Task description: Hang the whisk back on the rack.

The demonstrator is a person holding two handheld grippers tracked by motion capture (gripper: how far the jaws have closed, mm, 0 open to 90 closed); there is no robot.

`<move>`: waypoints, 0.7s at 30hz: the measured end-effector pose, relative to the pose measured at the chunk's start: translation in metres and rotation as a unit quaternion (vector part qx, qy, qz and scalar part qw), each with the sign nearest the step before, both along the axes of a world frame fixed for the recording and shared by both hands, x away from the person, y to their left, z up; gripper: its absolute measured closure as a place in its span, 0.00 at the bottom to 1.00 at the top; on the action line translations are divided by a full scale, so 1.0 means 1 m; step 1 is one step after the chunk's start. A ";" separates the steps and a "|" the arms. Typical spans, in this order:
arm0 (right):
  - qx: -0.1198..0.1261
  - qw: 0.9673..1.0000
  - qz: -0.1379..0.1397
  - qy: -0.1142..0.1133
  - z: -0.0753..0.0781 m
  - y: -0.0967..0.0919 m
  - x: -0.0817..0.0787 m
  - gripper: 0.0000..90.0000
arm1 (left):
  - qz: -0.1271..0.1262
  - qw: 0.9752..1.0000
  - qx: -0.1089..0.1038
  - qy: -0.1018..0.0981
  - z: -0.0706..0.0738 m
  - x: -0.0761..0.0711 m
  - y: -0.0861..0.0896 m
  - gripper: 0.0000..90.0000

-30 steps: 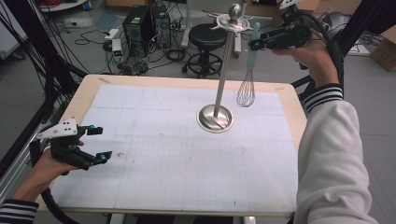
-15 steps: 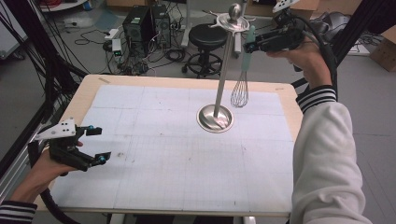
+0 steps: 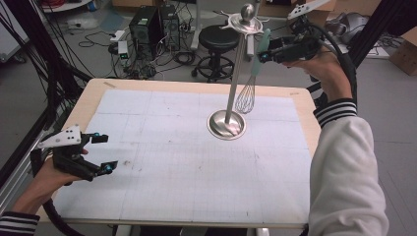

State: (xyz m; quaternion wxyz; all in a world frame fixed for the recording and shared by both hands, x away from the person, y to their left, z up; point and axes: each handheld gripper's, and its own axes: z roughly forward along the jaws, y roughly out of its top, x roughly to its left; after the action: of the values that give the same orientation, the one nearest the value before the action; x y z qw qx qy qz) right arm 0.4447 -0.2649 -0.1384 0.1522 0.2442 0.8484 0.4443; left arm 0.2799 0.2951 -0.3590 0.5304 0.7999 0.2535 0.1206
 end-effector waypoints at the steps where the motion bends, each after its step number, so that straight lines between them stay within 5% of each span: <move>1: 0.004 1.000 -0.013 -0.003 -0.002 0.000 -0.002 0.16 | -0.002 1.000 0.001 -0.001 0.000 -0.001 0.000 0.02; 3: 0.017 0.999 -0.034 -0.009 -0.005 -0.004 -0.010 0.01 | -0.002 1.000 0.002 0.001 0.000 -0.001 -0.001 0.02; 8: 0.032 0.998 -0.059 -0.017 -0.015 -0.015 -0.031 0.00 | -0.006 1.000 -0.002 0.003 0.001 -0.002 -0.001 0.02; 21: 0.049 0.997 -0.058 -0.022 -0.064 -0.041 -0.085 0.00 | -0.004 1.000 0.000 -0.007 0.001 -0.004 -0.002 0.02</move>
State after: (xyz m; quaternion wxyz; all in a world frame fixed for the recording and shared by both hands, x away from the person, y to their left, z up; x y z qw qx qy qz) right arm 0.3592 -0.3058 -0.2024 0.1837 0.2901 0.8068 0.4808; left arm 0.2759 0.2935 -0.3576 0.5330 0.7999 0.2465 0.1236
